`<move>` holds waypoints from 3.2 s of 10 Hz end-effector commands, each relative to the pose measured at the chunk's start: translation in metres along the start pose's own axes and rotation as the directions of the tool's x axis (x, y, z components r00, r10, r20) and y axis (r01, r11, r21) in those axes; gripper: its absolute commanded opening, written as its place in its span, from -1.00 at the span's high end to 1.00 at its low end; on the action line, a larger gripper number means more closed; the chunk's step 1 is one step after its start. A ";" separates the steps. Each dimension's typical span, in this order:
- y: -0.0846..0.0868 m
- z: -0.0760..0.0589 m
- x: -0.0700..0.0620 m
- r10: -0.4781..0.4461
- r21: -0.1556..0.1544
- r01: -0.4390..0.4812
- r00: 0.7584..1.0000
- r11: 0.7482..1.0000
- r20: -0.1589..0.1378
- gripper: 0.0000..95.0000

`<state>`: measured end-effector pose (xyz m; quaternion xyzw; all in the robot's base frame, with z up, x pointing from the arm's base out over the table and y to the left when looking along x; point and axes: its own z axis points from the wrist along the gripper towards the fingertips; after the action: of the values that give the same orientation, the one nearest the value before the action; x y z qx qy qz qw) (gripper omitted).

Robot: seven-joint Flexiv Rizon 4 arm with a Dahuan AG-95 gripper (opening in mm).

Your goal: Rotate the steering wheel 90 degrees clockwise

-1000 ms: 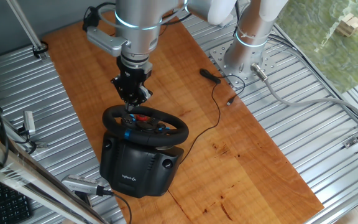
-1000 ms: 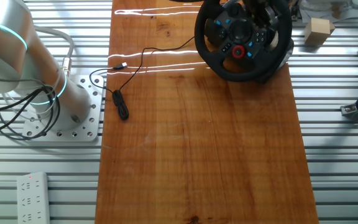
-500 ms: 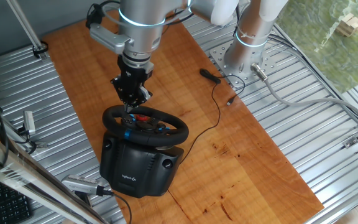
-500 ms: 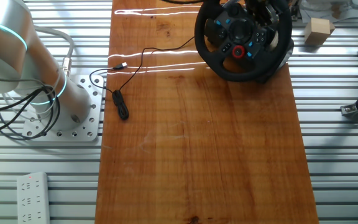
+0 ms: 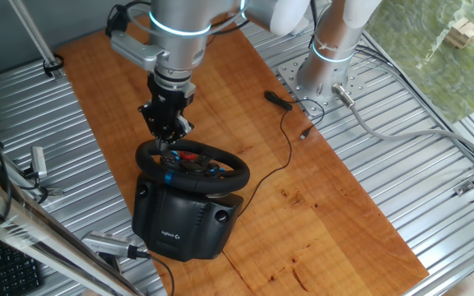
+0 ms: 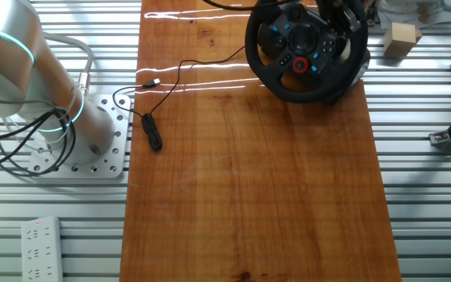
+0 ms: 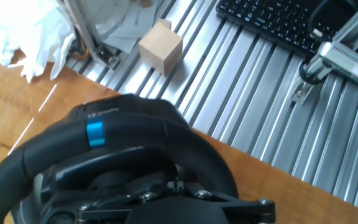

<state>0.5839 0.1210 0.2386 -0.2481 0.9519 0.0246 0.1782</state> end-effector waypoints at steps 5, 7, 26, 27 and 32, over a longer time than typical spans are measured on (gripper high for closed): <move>-0.006 0.007 -0.010 0.006 -0.002 -0.006 1.000 1.000 0.020 1.00; -0.007 0.010 -0.011 0.010 -0.003 -0.010 1.000 1.000 0.016 1.00; -0.012 0.029 -0.001 0.022 -0.010 -0.022 0.999 1.000 0.029 1.00; -0.012 0.030 -0.001 0.022 -0.011 -0.022 0.999 1.000 0.032 1.00; -0.010 0.036 -0.003 0.024 -0.010 -0.024 0.999 1.000 0.032 1.00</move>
<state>0.6017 0.1195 0.2058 -0.2381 0.9518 0.0363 0.1902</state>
